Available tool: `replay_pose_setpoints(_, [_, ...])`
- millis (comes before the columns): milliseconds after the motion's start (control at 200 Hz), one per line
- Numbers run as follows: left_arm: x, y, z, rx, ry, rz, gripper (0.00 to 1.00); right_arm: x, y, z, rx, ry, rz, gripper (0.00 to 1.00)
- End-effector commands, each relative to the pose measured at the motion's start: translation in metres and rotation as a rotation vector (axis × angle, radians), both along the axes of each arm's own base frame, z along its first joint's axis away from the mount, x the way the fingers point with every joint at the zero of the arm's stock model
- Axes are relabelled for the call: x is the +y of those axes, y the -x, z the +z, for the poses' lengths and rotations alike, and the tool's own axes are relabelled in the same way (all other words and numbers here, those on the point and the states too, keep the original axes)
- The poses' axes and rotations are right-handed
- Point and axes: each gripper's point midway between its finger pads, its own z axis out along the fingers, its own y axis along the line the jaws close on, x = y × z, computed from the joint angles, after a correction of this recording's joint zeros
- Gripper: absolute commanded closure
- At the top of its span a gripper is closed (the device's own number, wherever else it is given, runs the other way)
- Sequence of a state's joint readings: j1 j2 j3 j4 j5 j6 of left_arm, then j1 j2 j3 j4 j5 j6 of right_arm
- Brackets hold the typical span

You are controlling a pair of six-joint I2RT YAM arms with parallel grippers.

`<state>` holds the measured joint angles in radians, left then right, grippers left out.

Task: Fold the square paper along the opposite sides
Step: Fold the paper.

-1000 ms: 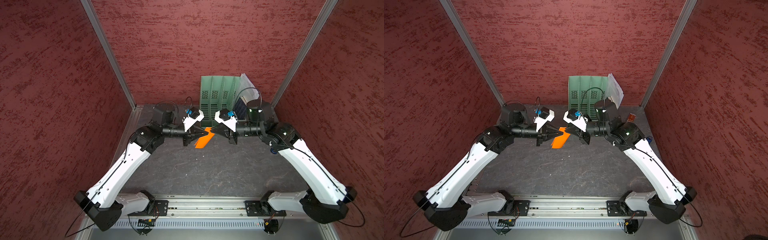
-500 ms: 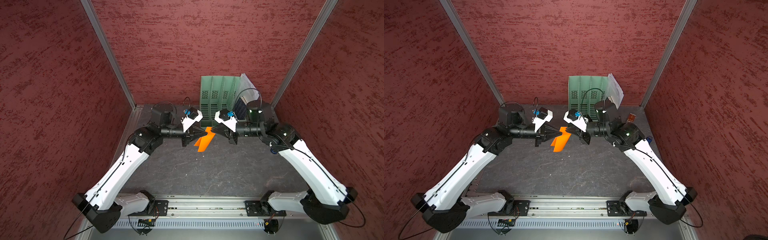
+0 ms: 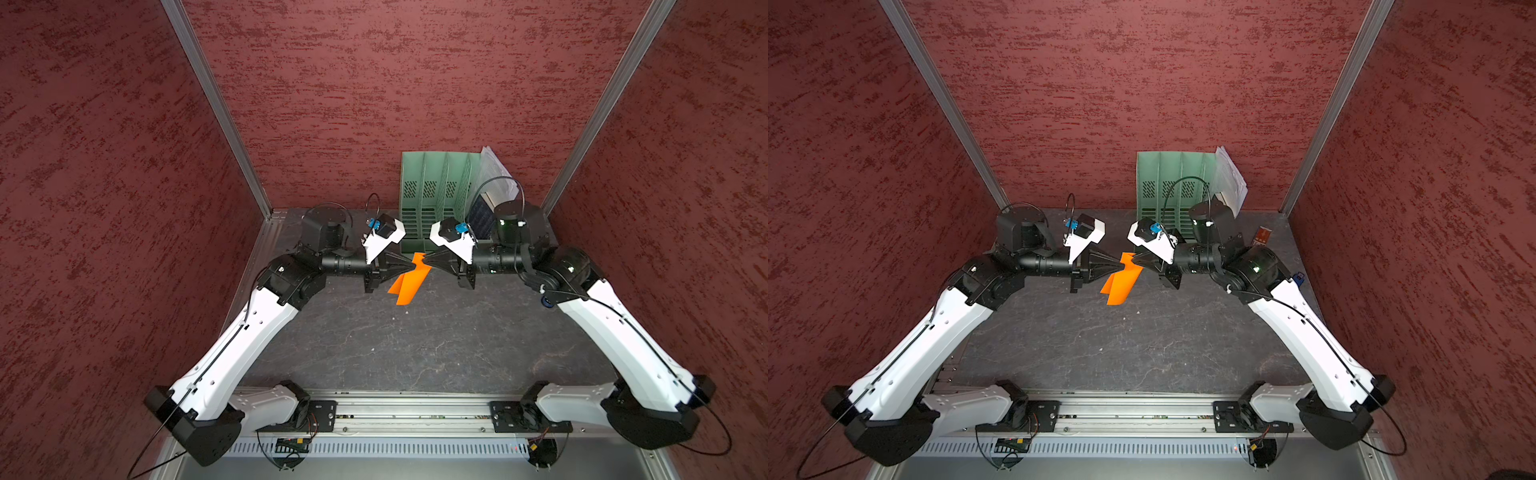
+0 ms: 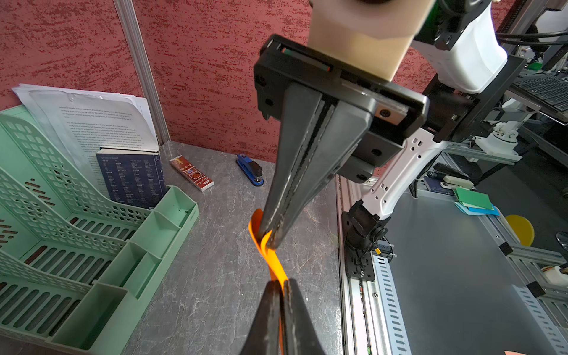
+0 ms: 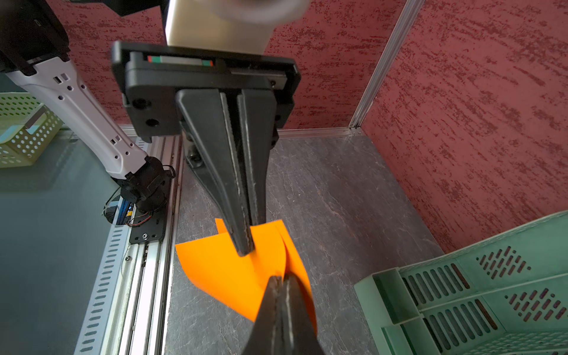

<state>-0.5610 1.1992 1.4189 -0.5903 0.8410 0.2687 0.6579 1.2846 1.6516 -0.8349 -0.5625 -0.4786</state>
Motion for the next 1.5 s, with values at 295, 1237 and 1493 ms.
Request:
replay_pose_setpoints(295, [-0.0051,-0.0035,-0.0036,0.021,0.009,-0.024,0.92,-0.0034,0.0019,0.0081,-0.028,-0.023,-0.019,1.0])
replay_pose_setpoints(1237, [-0.0035,-0.0018,-0.0049,0.022,0.007,-0.019,0.92,-0.0068,-0.0015,0.0097,-0.048,-0.029,-0.05,1.0])
replay_pose_setpoints(1493, [-0.0034,-0.0012,-0.0041,0.02,0.009,-0.021,0.94,-0.007,-0.0014,0.0104,-0.052,-0.03,-0.05,1.0])
